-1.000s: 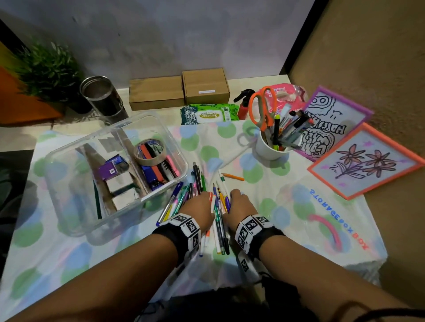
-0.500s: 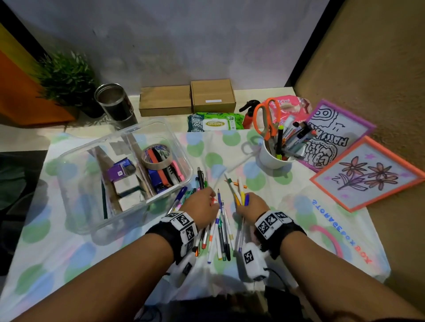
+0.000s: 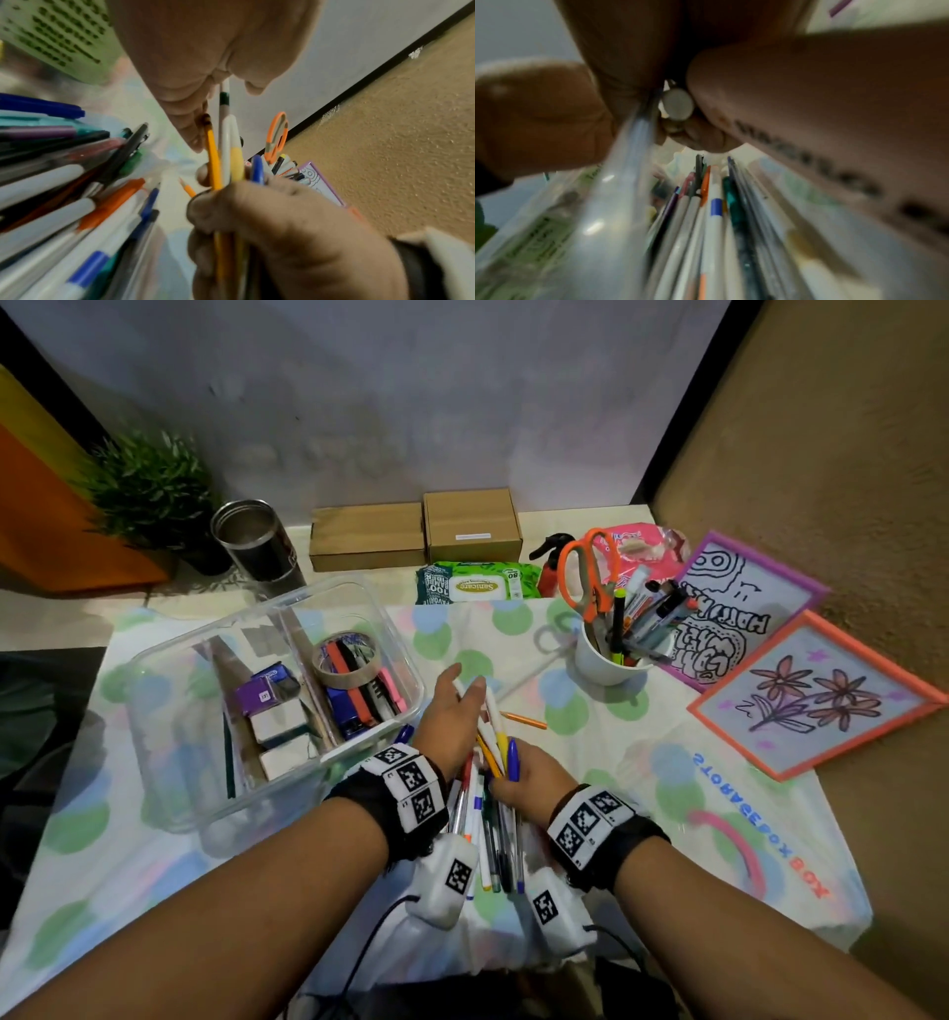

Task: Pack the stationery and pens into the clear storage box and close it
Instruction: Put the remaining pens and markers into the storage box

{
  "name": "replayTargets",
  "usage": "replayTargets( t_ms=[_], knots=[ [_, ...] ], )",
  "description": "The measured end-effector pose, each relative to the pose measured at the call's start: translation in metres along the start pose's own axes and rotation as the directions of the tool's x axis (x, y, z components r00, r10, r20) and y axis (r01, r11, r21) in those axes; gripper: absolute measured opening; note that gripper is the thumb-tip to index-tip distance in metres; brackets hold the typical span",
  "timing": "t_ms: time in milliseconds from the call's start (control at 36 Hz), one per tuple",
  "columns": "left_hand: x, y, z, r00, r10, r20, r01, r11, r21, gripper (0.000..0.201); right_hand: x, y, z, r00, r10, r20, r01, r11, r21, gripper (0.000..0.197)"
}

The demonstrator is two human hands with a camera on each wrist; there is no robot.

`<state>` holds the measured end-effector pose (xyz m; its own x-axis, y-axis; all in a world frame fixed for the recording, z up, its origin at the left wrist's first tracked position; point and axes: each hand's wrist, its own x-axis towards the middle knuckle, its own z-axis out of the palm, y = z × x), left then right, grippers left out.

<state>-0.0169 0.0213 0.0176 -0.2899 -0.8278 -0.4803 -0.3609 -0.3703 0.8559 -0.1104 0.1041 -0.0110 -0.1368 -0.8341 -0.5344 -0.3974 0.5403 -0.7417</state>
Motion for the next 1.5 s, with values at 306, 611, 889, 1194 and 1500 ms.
replayTargets(
  t_ms=[306, 611, 889, 1194, 1500],
  knots=[
    [-0.017, 0.031, 0.011, 0.916, 0.395, 0.064, -0.399, 0.913, 0.083, 0.018, 0.018, -0.011, -0.009, 0.922, -0.266, -0.282, 0.249, 0.964, -0.094, 0.036],
    [-0.017, 0.023, 0.006, 0.845, 0.517, 0.136, -0.534, 0.826, 0.179, 0.023, 0.032, -0.012, -0.007, 0.875, -0.333, -0.351, 0.357, 0.934, 0.005, 0.030],
    [-0.016, 0.006, 0.008, 0.827, 0.540, 0.156, -0.560, 0.774, 0.296, 0.023, 0.043, 0.006, 0.007, 0.913, -0.203, -0.353, 0.263, 0.956, 0.130, 0.017],
    [-0.008, -0.001, 0.007, 0.883, 0.359, 0.304, -0.457, 0.805, 0.377, 0.024, 0.048, 0.009, 0.002, 0.965, -0.043, -0.257, 0.077, 0.989, 0.124, 0.019],
    [-0.006, -0.007, 0.004, 0.955, 0.246, 0.167, -0.256, 0.966, 0.036, 0.088, 0.031, -0.031, -0.009, 0.961, -0.141, -0.238, 0.205, 0.939, 0.276, 0.021]
  ],
)
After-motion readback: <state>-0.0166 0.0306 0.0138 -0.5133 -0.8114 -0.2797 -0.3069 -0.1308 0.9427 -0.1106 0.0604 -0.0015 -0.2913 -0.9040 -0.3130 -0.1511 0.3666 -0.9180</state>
